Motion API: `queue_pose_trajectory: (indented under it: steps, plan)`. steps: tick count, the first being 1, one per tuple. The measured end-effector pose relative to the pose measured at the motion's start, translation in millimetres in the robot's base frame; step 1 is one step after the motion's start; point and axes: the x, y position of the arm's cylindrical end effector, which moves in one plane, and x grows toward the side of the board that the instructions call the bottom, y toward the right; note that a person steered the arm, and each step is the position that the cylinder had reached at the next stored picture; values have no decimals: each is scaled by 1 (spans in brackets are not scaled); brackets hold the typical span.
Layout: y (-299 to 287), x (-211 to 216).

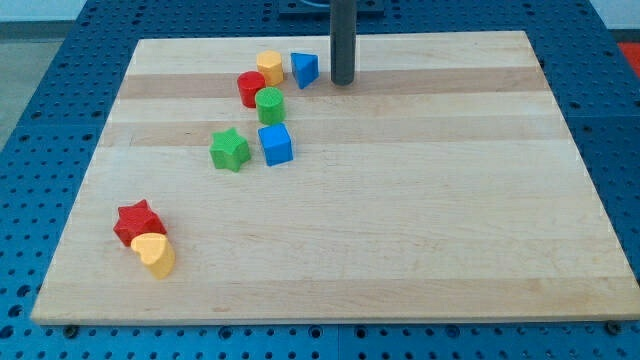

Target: Push the red circle towards red star

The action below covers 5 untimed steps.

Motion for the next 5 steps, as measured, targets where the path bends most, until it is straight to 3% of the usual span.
queue_pose_trajectory:
  steps: [1, 2, 5]
  plan:
    - [-2, 27]
    - [-2, 27]
    - [-87, 26]
